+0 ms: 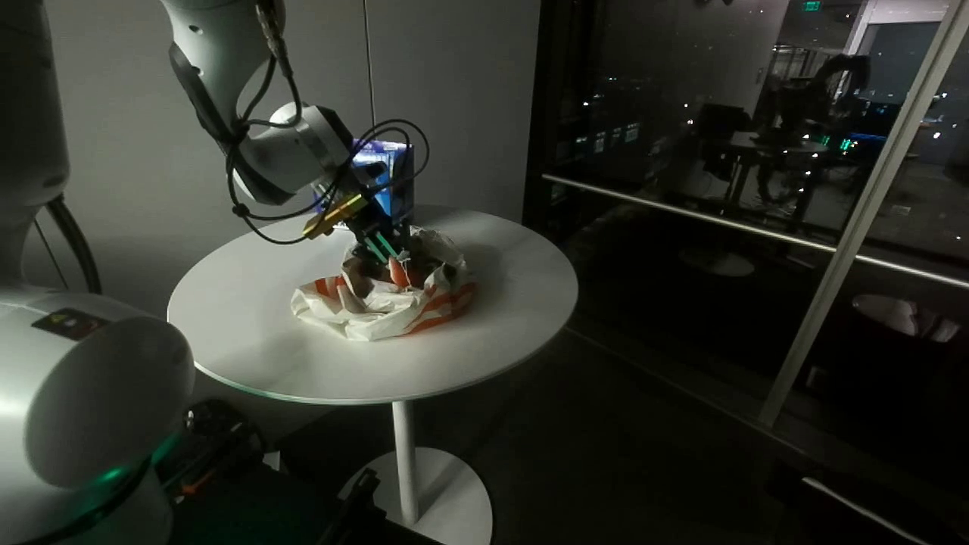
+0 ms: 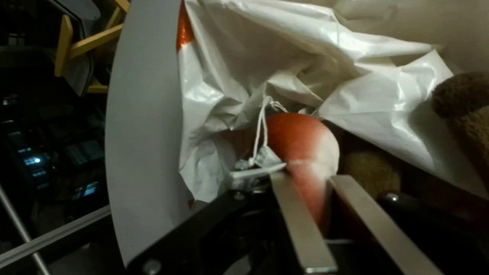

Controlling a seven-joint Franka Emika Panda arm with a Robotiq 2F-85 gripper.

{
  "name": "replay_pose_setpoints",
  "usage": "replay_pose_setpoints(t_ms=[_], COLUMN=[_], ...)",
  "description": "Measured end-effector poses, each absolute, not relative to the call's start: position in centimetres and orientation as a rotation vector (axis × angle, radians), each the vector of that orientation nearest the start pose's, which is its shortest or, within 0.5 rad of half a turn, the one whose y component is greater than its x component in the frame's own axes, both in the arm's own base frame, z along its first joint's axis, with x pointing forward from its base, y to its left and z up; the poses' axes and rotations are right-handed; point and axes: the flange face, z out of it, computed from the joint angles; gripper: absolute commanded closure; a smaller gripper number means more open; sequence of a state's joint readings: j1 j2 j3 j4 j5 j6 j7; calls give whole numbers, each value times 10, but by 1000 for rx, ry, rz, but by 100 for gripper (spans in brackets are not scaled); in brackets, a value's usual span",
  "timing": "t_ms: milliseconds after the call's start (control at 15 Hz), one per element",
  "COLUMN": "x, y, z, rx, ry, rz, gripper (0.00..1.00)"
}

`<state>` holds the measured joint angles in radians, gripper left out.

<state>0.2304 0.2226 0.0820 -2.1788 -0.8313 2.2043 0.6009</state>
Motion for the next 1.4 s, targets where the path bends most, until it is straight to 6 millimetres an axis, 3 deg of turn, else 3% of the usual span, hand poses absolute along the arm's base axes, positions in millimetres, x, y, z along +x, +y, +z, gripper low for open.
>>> replay_pose_setpoints(t_ms=[133, 200, 333, 733, 800, 1000, 1133, 1400], x=[530, 533, 537, 546, 546, 542, 529, 518], y=[151, 155, 161, 160, 161, 167, 178, 188], z=[279, 279, 283, 298, 306, 344, 366, 372], rx=[2557, 2587, 2647, 2809, 2818, 2827, 2879, 2924], ry=[402, 425, 445, 383, 375, 358, 410, 473], rz=[209, 255, 335, 374, 388, 471, 491, 465], gripper=[86, 56, 49, 4, 0, 0, 0, 0])
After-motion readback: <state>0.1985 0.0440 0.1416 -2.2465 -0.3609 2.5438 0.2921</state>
